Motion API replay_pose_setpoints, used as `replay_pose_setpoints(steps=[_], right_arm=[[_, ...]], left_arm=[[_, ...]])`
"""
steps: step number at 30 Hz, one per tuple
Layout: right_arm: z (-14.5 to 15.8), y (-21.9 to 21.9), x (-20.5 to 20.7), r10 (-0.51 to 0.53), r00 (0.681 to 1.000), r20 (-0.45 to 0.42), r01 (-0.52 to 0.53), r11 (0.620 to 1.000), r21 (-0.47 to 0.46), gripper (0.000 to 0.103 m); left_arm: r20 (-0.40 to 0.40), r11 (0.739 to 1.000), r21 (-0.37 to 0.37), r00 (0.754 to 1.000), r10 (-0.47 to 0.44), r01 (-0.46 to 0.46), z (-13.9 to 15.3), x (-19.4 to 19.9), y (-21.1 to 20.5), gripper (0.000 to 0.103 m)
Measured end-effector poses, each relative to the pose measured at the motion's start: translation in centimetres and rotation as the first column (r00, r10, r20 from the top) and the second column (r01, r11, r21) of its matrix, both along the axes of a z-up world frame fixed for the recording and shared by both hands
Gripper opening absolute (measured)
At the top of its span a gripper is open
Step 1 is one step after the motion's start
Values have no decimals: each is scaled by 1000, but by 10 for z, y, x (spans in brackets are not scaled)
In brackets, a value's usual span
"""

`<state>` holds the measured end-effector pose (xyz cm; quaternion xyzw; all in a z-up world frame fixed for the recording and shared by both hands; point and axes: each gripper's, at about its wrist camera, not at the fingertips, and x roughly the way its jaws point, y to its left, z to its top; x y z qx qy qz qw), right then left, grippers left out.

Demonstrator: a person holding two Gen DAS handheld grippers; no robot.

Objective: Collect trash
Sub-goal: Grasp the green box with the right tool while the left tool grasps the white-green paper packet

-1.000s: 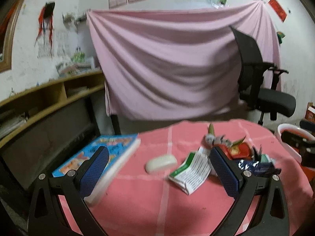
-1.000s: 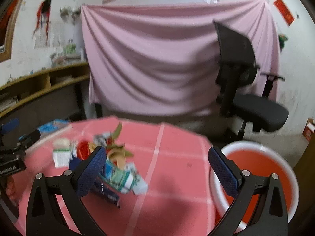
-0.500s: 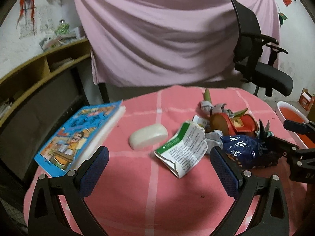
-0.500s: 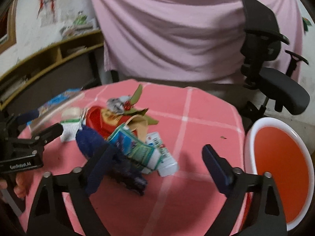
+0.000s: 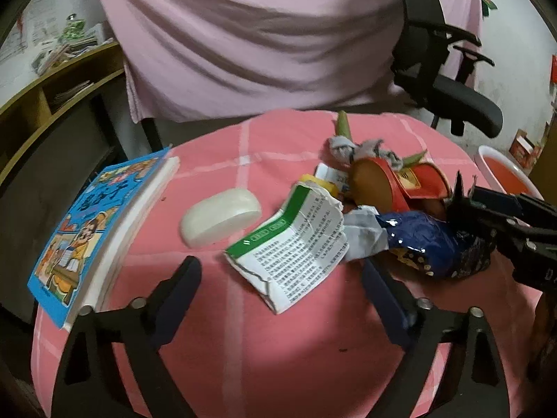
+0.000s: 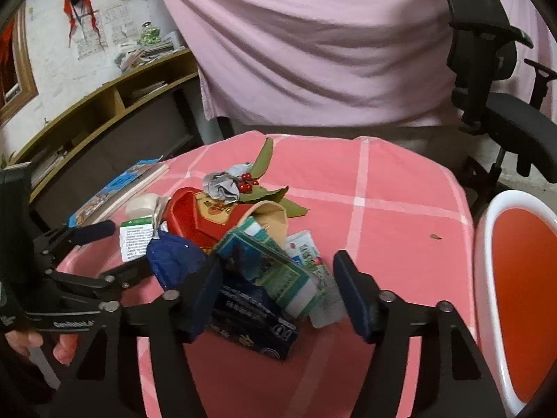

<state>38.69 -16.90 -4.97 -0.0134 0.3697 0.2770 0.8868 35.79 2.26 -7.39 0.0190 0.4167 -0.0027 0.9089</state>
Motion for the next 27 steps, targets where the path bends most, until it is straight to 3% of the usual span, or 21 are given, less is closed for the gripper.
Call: replay_pose_setpoints(steps=[7, 12, 14, 19, 27], right_arm=[[-1, 3, -3, 16, 1000, -6, -16, 1000, 8, 42], [-4, 1, -4, 28, 999, -19, -28, 999, 22, 40], [-5, 1, -4, 30, 999, -21, -29, 999, 26, 39], [-4, 1, -7, 35, 999, -12, -34, 999, 30, 37], [-5, -3, -7, 35, 999, -24, -34, 998, 61, 36]], left_arm=[[6, 999, -8, 999, -33, 33, 1, -3, -1, 60], [17, 1000, -8, 1000, -9, 9, 2, -4, 2, 46], [20, 1000, -14, 1000, 4, -3, 2, -4, 4, 27], [32, 999, -37, 999, 20, -19, 4, -6, 9, 13], [54, 998, -55, 999, -7, 10, 9, -12, 7, 16]])
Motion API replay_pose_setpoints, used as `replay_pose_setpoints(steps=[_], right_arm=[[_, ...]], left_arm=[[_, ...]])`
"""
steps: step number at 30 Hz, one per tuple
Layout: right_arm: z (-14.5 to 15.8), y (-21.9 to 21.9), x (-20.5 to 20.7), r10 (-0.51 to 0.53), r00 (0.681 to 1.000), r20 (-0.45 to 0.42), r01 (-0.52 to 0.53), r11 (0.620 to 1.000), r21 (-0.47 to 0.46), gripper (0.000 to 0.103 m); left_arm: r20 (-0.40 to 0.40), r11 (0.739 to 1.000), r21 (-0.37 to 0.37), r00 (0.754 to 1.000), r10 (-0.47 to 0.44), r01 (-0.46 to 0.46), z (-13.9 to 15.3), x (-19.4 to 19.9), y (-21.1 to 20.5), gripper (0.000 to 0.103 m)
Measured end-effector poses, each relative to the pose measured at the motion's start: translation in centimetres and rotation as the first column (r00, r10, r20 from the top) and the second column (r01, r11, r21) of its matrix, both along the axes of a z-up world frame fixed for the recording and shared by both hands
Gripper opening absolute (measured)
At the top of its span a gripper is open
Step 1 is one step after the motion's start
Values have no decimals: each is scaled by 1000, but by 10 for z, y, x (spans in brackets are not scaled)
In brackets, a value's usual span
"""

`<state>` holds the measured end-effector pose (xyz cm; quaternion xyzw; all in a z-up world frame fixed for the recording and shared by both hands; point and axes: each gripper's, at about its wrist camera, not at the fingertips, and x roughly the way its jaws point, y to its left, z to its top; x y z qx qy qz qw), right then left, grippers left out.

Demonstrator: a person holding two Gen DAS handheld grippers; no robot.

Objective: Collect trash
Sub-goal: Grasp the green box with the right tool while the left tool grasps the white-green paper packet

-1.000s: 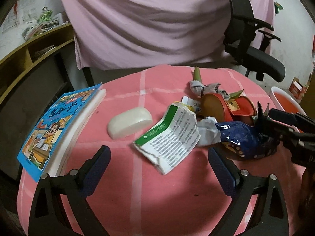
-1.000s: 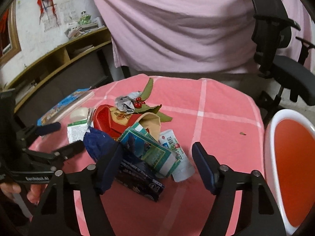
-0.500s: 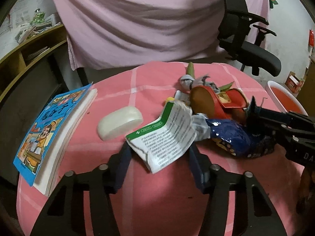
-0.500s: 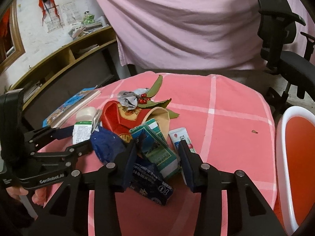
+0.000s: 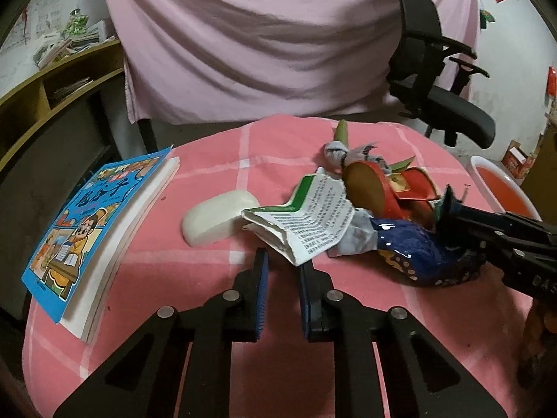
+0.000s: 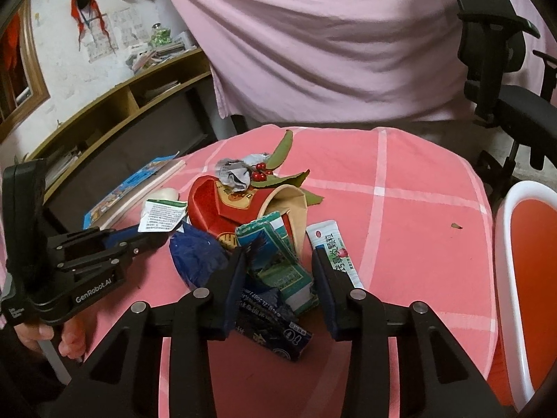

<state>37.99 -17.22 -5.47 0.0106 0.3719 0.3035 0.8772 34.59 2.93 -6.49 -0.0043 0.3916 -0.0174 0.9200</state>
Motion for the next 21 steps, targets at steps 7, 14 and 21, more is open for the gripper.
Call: replay_pose_setpoints(steps=[7, 14, 21], right_arm=[[0, -5, 1, -20, 1000, -13, 20, 1000, 15, 36], [2, -6, -3, -49, 999, 7, 49, 999, -6, 36], [1, -3, -1, -47, 999, 5, 47, 999, -23, 36]], left_arm=[[65, 996, -77, 997, -32, 37, 12, -13, 6, 51], [-18, 993, -120, 1000, -9, 7, 3, 4, 9, 50], [-33, 985, -166, 999, 40, -45, 1, 8, 17, 30]])
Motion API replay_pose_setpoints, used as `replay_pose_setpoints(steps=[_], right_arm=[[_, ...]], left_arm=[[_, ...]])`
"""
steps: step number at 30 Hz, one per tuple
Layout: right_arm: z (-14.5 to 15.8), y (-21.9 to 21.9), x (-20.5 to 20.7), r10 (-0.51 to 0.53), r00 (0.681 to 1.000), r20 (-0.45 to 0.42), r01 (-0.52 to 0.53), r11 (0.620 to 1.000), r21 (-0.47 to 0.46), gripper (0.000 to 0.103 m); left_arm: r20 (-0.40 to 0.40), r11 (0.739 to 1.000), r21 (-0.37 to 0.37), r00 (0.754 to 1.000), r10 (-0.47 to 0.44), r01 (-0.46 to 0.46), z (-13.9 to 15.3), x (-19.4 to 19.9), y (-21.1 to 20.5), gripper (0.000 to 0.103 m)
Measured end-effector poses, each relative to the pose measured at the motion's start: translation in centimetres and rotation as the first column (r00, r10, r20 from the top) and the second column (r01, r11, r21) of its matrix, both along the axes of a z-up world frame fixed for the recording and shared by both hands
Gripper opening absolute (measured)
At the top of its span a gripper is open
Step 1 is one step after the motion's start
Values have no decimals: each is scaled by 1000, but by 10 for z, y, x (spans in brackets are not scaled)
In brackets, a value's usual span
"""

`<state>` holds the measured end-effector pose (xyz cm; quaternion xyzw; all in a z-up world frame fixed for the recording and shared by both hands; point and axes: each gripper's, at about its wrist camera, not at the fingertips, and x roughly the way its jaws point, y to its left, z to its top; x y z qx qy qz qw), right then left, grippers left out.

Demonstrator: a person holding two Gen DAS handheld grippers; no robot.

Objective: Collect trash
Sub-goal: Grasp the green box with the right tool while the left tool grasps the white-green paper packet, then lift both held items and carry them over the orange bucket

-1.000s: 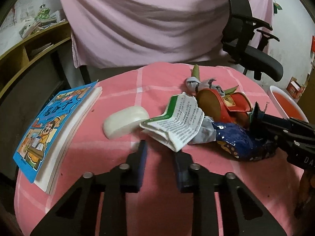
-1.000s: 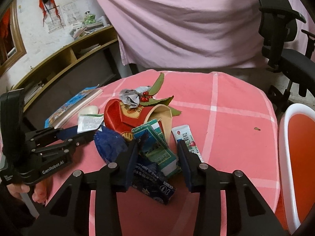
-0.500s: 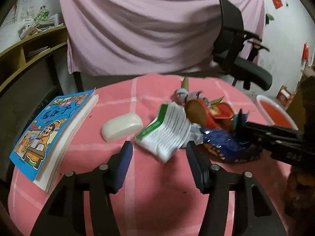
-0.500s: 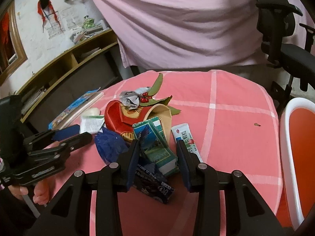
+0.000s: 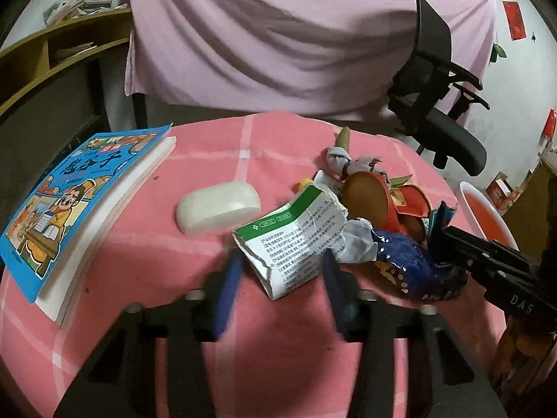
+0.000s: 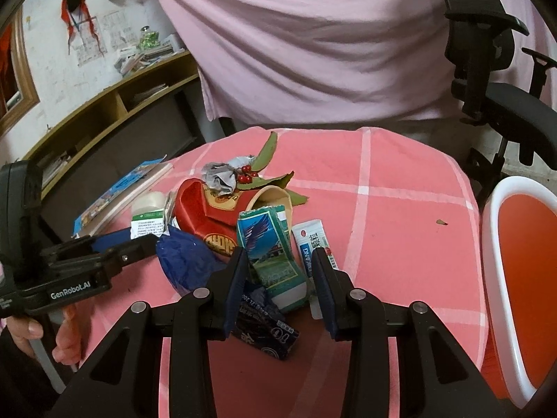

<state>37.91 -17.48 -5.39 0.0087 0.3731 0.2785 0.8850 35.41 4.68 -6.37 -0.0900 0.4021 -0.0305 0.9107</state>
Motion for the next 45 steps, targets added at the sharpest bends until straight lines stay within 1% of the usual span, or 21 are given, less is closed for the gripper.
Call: replay_pose_setpoints(steps=[2, 6, 11, 13, 17, 21, 28, 31, 34, 37, 38, 40, 42, 43, 45], right_arm=[[-1, 0, 1, 4, 1000, -11, -4, 1000, 3, 36], [-2, 0, 3, 14, 1000, -26, -13, 1000, 7, 37], [-4, -2, 4, 19, 999, -35, -19, 1000, 13, 37], [-4, -2, 4, 23, 999, -32, -22, 1000, 11, 37], [-2, 2, -1, 42, 999, -14, -42, 999, -5, 31], [-1, 5, -5, 59, 998, 0, -59, 998, -20, 29], [0, -1, -7, 59, 998, 0, -59, 998, 12, 28], [0, -4, -8, 59, 998, 0, -59, 998, 26, 28], [1, -5, -10, 59, 998, 3, -59, 998, 32, 27], [1, -6, -10, 59, 998, 2, -59, 998, 38, 27], [1, -6, -10, 58, 998, 2, -58, 997, 41, 27], [2, -7, -12, 55, 998, 7, -56, 997, 44, 27], [4, -8, -14, 48, 999, 21, -48, 998, 44, 27], [4, -9, -15, 44, 999, 29, -45, 998, 43, 25], [5, -11, -17, 36, 999, 40, -38, 998, 44, 24]], left_arm=[[2, 1000, -17, 1000, 3, -3, 0, -1, 3, 26], [18, 999, -40, 1000, 10, -9, 3, -5, 6, 20], [56, 999, -44, 998, 9, -7, 9, -13, 7, 14], [77, 999, -39, 997, -3, 6, 12, -16, 5, 13], [108, 999, -31, 994, -31, 35, 17, -22, 1, 12], [148, 997, -15, 986, -73, 76, 22, -29, -9, 12], [176, 988, 16, 972, -153, 153, 26, -34, -29, 12], [158, 981, 19, 968, -194, 194, 23, -32, -36, 12], [137, 976, 52, 967, -217, 212, 20, -30, -45, 12], [105, 974, 56, 969, -225, 220, 15, -25, -48, 15], [92, 974, 52, 970, -226, 222, 13, -22, -48, 20], [61, 973, 45, 972, -227, 225, 9, -17, -49, 25], [27, 973, 44, 973, -228, 227, 3, -11, -51, 27], [16, 972, 37, 973, -231, 231, 1, -8, -52, 28], [11, 973, 31, 973, -230, 229, 1, -6, -52, 28]])
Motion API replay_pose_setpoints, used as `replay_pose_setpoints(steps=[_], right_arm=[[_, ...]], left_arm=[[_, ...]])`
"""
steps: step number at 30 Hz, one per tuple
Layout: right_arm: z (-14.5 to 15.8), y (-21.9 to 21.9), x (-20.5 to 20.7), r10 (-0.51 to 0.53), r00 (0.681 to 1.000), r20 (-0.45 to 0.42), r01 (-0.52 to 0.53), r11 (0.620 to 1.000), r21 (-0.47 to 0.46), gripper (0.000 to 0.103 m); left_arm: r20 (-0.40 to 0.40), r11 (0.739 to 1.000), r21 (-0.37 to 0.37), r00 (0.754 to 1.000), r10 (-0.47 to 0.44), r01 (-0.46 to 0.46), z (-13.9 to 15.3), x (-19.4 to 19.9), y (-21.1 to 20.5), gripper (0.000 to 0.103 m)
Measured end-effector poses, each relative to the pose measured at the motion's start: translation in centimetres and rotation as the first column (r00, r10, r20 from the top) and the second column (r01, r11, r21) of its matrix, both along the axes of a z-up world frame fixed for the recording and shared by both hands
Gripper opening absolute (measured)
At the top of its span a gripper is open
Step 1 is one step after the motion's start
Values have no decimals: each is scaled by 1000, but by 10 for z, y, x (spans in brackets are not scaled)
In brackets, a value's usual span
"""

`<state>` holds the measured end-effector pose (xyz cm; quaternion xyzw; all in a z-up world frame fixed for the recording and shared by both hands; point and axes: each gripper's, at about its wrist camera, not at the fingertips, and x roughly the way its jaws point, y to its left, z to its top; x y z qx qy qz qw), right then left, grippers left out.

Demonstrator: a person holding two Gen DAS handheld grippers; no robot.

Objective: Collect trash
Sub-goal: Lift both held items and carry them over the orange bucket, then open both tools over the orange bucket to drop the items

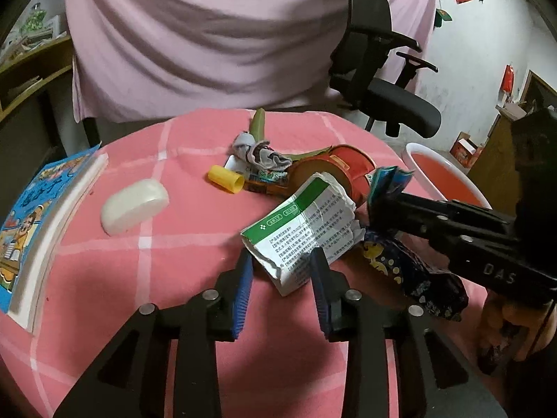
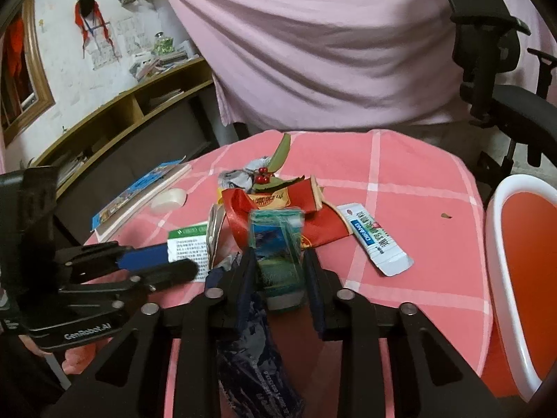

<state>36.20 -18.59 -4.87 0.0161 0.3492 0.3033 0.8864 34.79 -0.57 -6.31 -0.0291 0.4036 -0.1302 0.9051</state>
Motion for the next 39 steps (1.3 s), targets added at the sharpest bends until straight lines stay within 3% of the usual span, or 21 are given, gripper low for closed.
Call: replay_pose_setpoints(steps=[3, 8, 16, 19, 22, 27, 29, 34, 39], right_arm=[[1, -2, -1, -5, 1000, 3, 5, 1000, 5, 24], [3, -1, -3, -9, 1000, 17, 9, 1000, 5, 24], [11, -8, -15, 6, 997, 80, -10, 998, 57, 24], [17, -13, -23, 2, 991, 131, -14, 996, 94, 24], [22, -20, -30, -13, 984, 176, -11, 991, 131, 24], [34, -44, -49, -83, 953, 292, 10, 970, 242, 24], [38, -59, -53, -126, 939, 319, 27, 954, 298, 24], [46, -102, -56, -256, 905, 339, 122, 921, 369, 24], [49, -150, -55, -410, 857, 312, 272, 875, 401, 24]], left_arm=[[-4, 1000, -23, 1000, 5, -5, 0, 2, 1, 27], [25, 997, -75, 999, 34, -32, 6, -2, 9, 12], [175, 996, -72, 982, 71, -59, 28, -26, 7, 3], [295, 995, -41, 950, 104, -96, 39, -46, 2, 3], [411, 989, -31, 900, 144, -144, 48, -67, -2, 3], [523, 982, -22, 835, 173, -190, 57, -86, -17, 3], [545, 983, -31, 821, 168, -181, 63, -87, -29, 3], [560, 994, -61, 821, 112, -93, 80, -77, -70, 3], [523, 994, -98, 852, 18, 40, 89, -58, -120, 3]])
